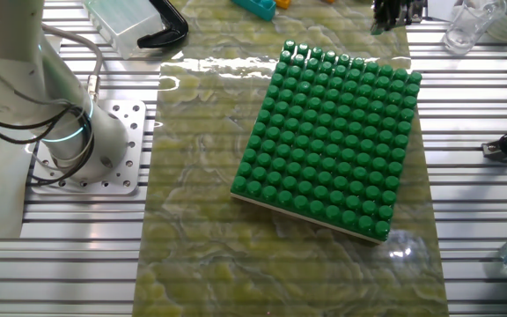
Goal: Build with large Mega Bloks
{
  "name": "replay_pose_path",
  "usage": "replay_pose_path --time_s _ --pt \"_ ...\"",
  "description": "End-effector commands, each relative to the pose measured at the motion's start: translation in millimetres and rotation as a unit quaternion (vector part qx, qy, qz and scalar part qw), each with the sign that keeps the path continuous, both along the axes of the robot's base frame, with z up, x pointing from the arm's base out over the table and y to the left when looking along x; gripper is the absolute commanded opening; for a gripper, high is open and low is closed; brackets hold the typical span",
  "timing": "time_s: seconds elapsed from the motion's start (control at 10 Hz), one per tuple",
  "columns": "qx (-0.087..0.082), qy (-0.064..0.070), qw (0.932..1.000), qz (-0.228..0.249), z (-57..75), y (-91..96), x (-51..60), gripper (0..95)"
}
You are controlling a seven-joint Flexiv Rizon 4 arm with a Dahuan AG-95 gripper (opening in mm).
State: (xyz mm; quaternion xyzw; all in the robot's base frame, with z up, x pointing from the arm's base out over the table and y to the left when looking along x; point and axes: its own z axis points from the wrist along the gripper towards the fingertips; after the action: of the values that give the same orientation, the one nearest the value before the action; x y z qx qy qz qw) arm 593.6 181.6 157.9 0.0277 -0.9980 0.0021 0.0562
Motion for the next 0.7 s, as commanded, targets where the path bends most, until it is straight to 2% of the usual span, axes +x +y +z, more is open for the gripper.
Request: replay_pose_path --time_s 0.1,0.2,0.4,0.5,0.6,0.7 --pt "-0.005 0.012 0.9999 0.004 0.2 3.2 5.3 0.0" --pt "-0.002 0.006 0.9998 0.018 0.2 3.3 5.3 0.0" --pt "-0.012 0.008 0.9998 0.015 0.1 3.2 5.3 0.0" --pt "-0.014 0.003 0.9998 0.013 0.1 3.2 5.3 0.0" --pt "-0.014 -0.016 0.9997 0.014 0.1 3.2 5.3 0.0" --pt "-0.014 -0.026 0.9995 0.013 0.0 3.2 5.3 0.0"
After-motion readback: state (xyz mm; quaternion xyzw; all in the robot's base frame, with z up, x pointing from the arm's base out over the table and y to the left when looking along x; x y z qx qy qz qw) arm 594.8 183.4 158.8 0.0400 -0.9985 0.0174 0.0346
